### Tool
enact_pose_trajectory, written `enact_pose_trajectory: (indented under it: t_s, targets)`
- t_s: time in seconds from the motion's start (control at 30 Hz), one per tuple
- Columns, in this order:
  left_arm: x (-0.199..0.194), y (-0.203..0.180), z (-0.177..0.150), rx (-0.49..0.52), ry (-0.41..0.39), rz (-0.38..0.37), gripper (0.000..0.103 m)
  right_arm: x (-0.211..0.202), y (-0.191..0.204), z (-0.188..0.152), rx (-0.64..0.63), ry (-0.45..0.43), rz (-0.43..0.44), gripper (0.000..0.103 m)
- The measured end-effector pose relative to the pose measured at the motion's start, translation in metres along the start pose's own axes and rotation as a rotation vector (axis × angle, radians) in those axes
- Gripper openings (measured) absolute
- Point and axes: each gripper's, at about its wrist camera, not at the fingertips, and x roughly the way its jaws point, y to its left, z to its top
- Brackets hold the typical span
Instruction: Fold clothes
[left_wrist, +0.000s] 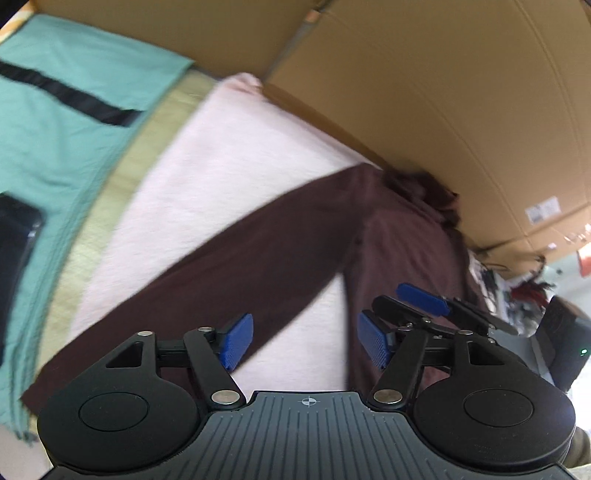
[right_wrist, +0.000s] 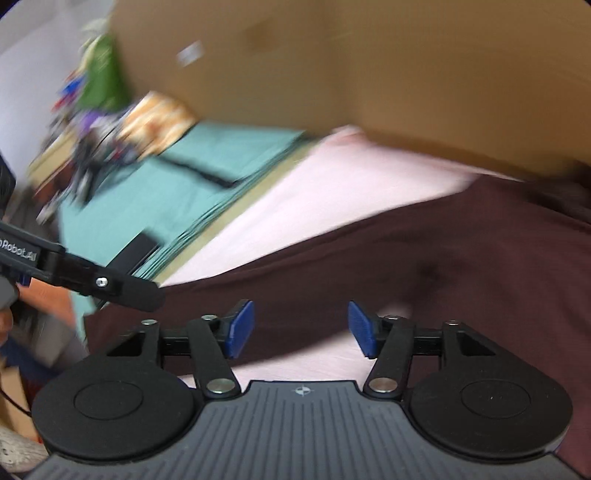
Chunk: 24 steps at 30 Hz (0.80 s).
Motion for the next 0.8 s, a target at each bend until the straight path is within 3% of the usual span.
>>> enact_pose_trajectory:
  t_s: [0.3, 0.4, 0.57, 0.8]
  targets:
    - [0.017, -0.097, 0.014, 0.133, 0.095, -0.131, 0.084, -0.106, -0.097, -0.049, 0.340, -0.180, -0.305, 0.068]
    - [0.018, -0.136, 0.012, 0.139, 0.084, -0.162, 0.086, -0.139, -0.129, -0.069, 0.394, -0.235, -0.374, 0.069]
    - [0.031, -0.222, -0.002, 0.167, 0.049, -0.166, 0.086, -0.185, -0.191, -0.110, 0.464, -0.289, -0.421, 0.069]
    - [0.089, -0.357, -0.019, 0.340, 0.090, -0.126, 0.089, -0.234, -0.274, -0.169, 0.562, -0.296, -0.420, 0.068]
